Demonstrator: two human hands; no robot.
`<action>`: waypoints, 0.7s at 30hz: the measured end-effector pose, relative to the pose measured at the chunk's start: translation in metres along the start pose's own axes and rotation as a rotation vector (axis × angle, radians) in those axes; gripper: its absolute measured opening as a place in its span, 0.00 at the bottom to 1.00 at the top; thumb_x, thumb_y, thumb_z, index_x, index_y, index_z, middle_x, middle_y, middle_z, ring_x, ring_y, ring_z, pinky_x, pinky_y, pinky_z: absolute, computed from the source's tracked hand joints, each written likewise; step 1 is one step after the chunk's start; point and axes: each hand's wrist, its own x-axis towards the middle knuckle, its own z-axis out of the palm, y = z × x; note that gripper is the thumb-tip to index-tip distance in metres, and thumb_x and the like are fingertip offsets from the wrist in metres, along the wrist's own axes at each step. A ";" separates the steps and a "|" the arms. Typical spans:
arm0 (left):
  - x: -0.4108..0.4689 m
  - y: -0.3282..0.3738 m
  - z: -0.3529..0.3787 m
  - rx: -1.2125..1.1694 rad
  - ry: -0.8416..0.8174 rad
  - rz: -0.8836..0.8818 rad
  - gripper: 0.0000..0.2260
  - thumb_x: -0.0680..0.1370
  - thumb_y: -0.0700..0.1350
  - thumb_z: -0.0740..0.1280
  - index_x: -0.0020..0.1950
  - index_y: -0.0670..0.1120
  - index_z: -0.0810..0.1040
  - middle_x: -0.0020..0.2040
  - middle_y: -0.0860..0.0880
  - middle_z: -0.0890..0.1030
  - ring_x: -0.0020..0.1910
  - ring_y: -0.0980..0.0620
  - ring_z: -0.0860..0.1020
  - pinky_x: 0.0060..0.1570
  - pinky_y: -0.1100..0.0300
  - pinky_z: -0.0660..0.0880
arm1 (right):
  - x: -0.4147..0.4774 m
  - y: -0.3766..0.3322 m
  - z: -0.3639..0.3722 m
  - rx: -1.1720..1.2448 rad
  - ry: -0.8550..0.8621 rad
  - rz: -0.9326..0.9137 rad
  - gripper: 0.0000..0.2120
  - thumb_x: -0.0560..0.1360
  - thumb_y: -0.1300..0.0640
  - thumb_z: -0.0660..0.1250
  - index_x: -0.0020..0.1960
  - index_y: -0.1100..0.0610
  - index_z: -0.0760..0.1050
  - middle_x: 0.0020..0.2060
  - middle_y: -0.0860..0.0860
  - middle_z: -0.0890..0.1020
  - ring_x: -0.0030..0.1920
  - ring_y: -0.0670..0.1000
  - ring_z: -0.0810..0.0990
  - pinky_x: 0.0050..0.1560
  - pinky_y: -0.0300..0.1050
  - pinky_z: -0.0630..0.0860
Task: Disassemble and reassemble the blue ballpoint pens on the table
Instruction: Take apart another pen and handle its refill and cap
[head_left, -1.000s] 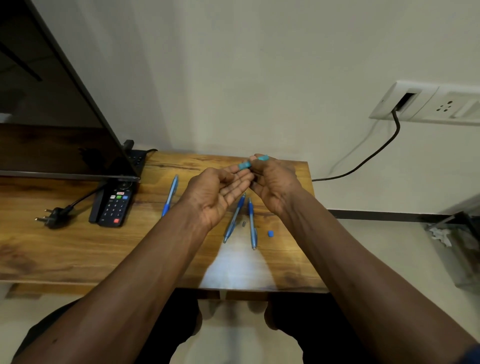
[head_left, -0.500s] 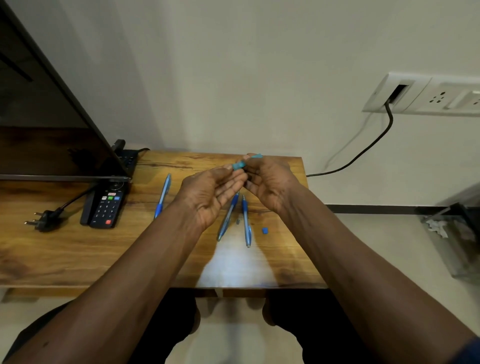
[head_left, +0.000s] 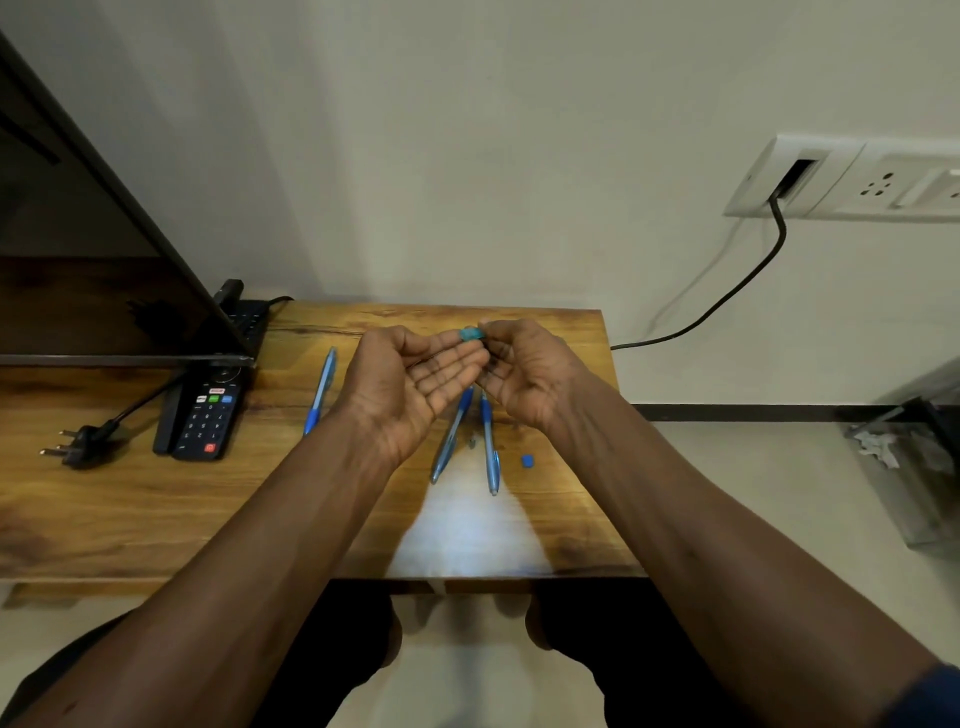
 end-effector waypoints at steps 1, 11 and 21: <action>0.000 0.000 0.000 0.000 -0.003 0.004 0.18 0.80 0.38 0.55 0.59 0.32 0.81 0.54 0.34 0.86 0.50 0.42 0.88 0.52 0.54 0.84 | 0.001 0.000 0.000 0.006 0.002 0.007 0.09 0.78 0.67 0.68 0.58 0.67 0.78 0.48 0.61 0.82 0.44 0.54 0.84 0.42 0.45 0.84; -0.001 -0.001 0.001 0.015 -0.058 0.011 0.16 0.81 0.38 0.57 0.58 0.32 0.81 0.56 0.34 0.86 0.53 0.43 0.87 0.55 0.54 0.83 | -0.001 -0.003 -0.002 0.046 -0.017 0.017 0.09 0.79 0.66 0.67 0.58 0.66 0.78 0.43 0.59 0.83 0.42 0.53 0.85 0.37 0.44 0.83; 0.000 -0.003 -0.003 0.146 -0.127 0.044 0.17 0.86 0.35 0.53 0.66 0.33 0.78 0.57 0.37 0.86 0.56 0.45 0.87 0.55 0.57 0.84 | -0.005 -0.016 -0.009 0.095 -0.001 -0.032 0.04 0.81 0.67 0.64 0.49 0.65 0.77 0.39 0.60 0.84 0.44 0.55 0.86 0.47 0.47 0.84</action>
